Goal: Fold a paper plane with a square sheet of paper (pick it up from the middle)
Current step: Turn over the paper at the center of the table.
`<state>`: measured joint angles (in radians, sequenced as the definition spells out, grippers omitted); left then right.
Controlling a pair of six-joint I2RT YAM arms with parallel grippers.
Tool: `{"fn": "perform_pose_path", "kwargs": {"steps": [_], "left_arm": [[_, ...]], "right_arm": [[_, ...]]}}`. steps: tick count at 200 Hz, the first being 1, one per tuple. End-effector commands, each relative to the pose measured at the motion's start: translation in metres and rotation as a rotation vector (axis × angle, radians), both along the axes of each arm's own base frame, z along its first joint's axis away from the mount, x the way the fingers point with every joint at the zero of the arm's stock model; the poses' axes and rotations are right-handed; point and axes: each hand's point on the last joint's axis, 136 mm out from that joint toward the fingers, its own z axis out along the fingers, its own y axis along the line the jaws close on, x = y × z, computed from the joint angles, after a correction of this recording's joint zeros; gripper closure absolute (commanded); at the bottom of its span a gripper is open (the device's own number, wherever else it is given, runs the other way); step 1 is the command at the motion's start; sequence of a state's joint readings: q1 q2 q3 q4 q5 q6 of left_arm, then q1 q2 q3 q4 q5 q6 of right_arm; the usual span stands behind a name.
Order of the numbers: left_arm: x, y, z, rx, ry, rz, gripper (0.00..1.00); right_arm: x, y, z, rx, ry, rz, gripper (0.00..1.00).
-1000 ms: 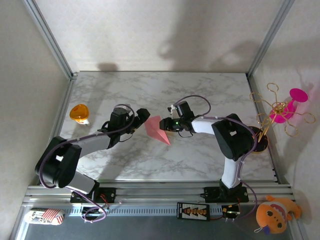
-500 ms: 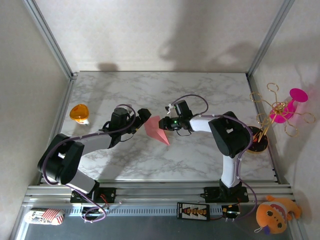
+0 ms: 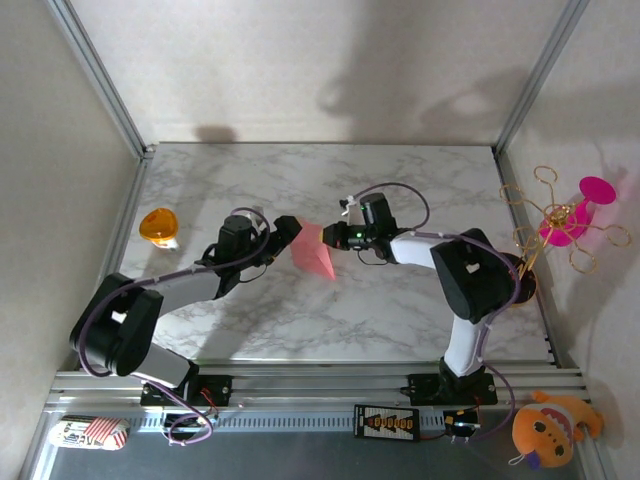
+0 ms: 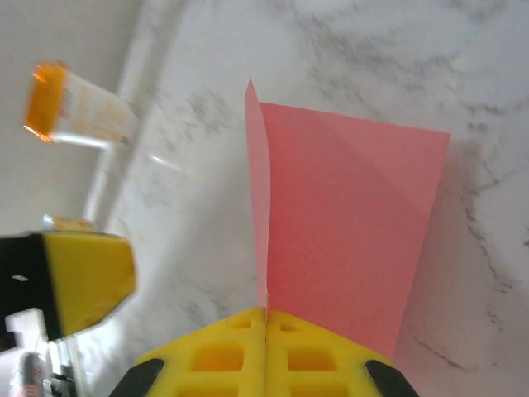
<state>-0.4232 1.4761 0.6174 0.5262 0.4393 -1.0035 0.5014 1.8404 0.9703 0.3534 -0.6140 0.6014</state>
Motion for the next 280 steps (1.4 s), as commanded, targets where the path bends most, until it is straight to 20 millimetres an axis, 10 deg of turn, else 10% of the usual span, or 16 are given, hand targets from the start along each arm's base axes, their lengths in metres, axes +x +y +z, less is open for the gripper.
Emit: {"fn": "perform_pose_path", "kwargs": {"steps": [1, 74, 280], "left_arm": [[-0.007, -0.016, 0.032, -0.077, -0.105, -0.079, 0.07], [-0.015, -0.061, 0.075, -0.234, -0.250, -0.235, 0.31], [-0.018, -0.051, 0.115, -0.202, -0.441, -0.200, 0.82]], "right_arm": [[0.000, 0.003, 0.056, 0.171, -0.031, 0.003, 0.99], [-0.020, 0.000, 0.115, 0.364, 0.036, 0.048, 0.98], [-0.032, -0.001, 0.146, 0.468, 0.083, 0.108, 0.86]]}}
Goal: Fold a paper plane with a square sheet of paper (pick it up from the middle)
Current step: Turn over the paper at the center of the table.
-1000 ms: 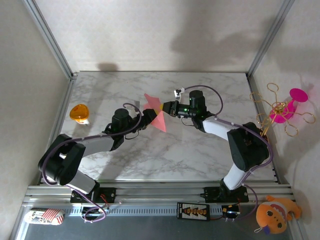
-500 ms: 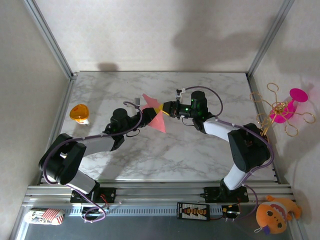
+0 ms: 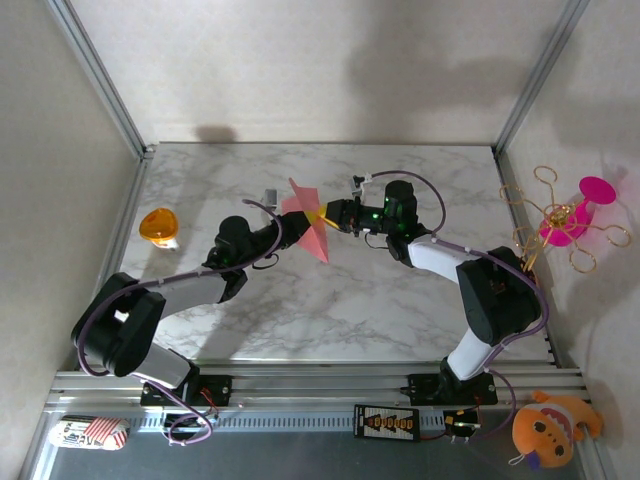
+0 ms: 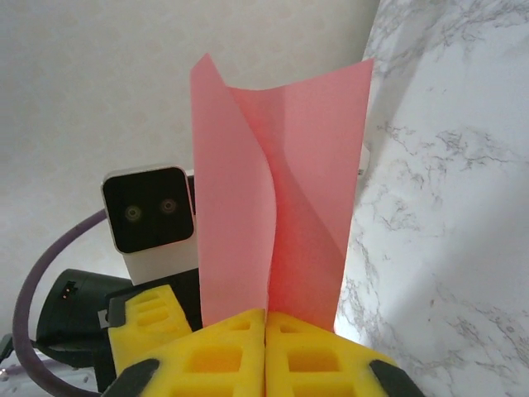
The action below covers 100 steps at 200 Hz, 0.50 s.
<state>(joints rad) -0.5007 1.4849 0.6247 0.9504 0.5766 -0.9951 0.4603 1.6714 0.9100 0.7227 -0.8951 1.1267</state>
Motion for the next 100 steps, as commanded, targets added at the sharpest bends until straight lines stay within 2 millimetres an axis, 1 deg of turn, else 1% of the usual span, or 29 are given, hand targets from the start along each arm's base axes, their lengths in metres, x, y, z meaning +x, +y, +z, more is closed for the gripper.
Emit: {"fn": "perform_pose_path", "kwargs": {"steps": [1, 25, 45, 62, 75, 87, 100], "left_arm": [[-0.001, 0.002, 0.017, -0.003, -0.066, 0.021, 0.82], [0.003, 0.004, 0.013, 0.016, -0.054, 0.040, 0.89], [0.005, 0.008, 0.010, 0.034, -0.050, 0.059, 0.91], [0.008, 0.012, 0.003, 0.076, -0.034, 0.080, 0.93], [0.010, 0.016, -0.004, 0.124, -0.022, 0.103, 0.94], [0.014, 0.021, -0.013, 0.196, -0.002, 0.129, 0.94], [0.019, 0.029, -0.027, 0.312, 0.023, 0.168, 0.94]], "right_arm": [[-0.005, -0.004, 0.017, 0.031, -0.039, 0.015, 0.86], [-0.004, -0.008, 0.017, 0.019, -0.049, -0.004, 0.72], [0.002, -0.017, 0.016, -0.014, -0.068, -0.053, 0.62], [0.010, -0.031, 0.015, -0.061, -0.102, -0.125, 0.54], [0.019, -0.044, 0.012, -0.131, -0.135, -0.195, 0.50], [0.027, -0.056, 0.005, -0.232, -0.169, -0.269, 0.47], [0.033, -0.069, 0.001, -0.331, -0.211, -0.336, 0.45]]}}
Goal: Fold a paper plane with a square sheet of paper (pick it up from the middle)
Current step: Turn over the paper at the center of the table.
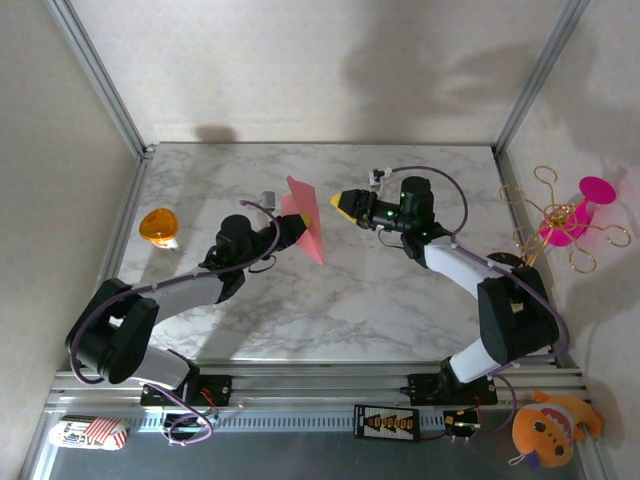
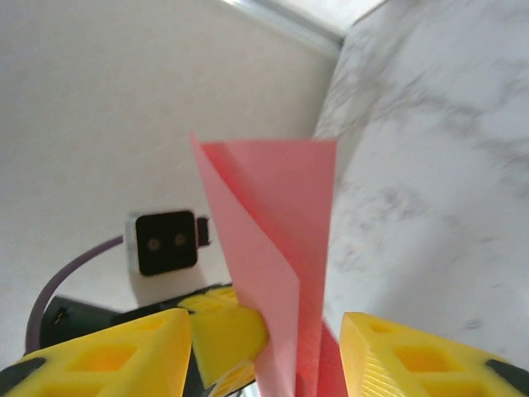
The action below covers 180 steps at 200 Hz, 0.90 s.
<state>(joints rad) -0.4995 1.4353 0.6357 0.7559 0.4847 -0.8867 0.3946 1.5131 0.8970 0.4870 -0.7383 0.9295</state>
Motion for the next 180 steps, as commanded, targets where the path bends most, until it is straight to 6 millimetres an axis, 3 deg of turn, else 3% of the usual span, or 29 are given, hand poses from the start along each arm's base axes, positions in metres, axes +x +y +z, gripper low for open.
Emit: {"fn": "perform_pose_path", "kwargs": {"steps": [1, 25, 47, 106, 180], "left_arm": [[0.012, 0.016, -0.008, 0.188, -0.001, 0.082, 0.94], [0.020, 0.038, -0.035, 0.466, 0.066, 0.169, 0.92], [0.027, 0.059, -0.048, 0.719, 0.107, 0.248, 0.91], [0.038, 0.106, -0.062, 1.290, 0.166, 0.461, 0.91], [0.044, 0.105, -0.108, 1.719, 0.203, 0.483, 0.92]], "right_arm": [[0.014, -0.027, -0.013, -0.220, -0.085, -0.152, 0.44], [0.022, -0.053, -0.018, -0.364, -0.133, -0.277, 0.39], [0.025, -0.072, -0.019, -0.452, -0.158, -0.363, 0.36], [0.026, -0.100, -0.023, -0.557, -0.165, -0.480, 0.35], [0.025, -0.113, -0.027, -0.606, -0.153, -0.525, 0.35]]}}
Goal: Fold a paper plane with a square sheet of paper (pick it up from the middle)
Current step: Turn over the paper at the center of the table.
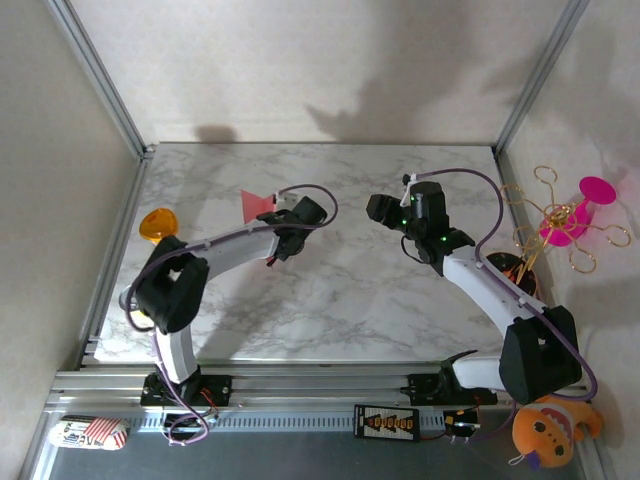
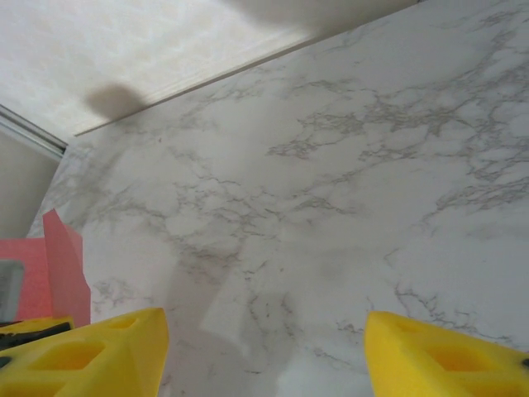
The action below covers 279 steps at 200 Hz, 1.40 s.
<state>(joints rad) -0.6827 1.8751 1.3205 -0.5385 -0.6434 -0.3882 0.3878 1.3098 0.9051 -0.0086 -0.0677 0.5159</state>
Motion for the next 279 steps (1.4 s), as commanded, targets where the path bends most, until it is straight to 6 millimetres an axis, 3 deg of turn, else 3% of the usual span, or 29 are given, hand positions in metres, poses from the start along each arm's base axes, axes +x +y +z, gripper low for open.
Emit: {"fn": "perform_pose_path", "kwargs": {"steps": [1, 73, 130, 166, 238, 279], "left_arm": [[-0.004, 0.014, -0.001, 0.225, 0.025, 0.028, 0.92], [0.000, -0.019, -0.055, 0.254, 0.090, 0.018, 0.86], [0.000, -0.045, -0.072, 0.139, 0.115, 0.007, 0.75], [-0.003, -0.053, -0.082, 0.120, 0.134, 0.001, 0.76], [-0.007, -0.074, -0.082, -0.025, 0.119, 0.025, 0.71], [-0.015, -0.116, -0.065, -0.261, 0.117, -0.034, 0.58]], "right_arm": [[-0.001, -0.009, 0.005, -0.027, -0.018, -0.029, 0.35], [0.001, -0.013, -0.002, -0.028, 0.001, -0.048, 0.36], [0.004, -0.017, -0.008, -0.022, 0.025, -0.072, 0.36], [0.006, -0.017, -0.008, -0.012, 0.025, -0.073, 0.36], [0.008, -0.020, -0.011, 0.018, 0.040, -0.103, 0.36], [0.008, -0.029, -0.012, 0.038, 0.042, -0.157, 0.36]]}}
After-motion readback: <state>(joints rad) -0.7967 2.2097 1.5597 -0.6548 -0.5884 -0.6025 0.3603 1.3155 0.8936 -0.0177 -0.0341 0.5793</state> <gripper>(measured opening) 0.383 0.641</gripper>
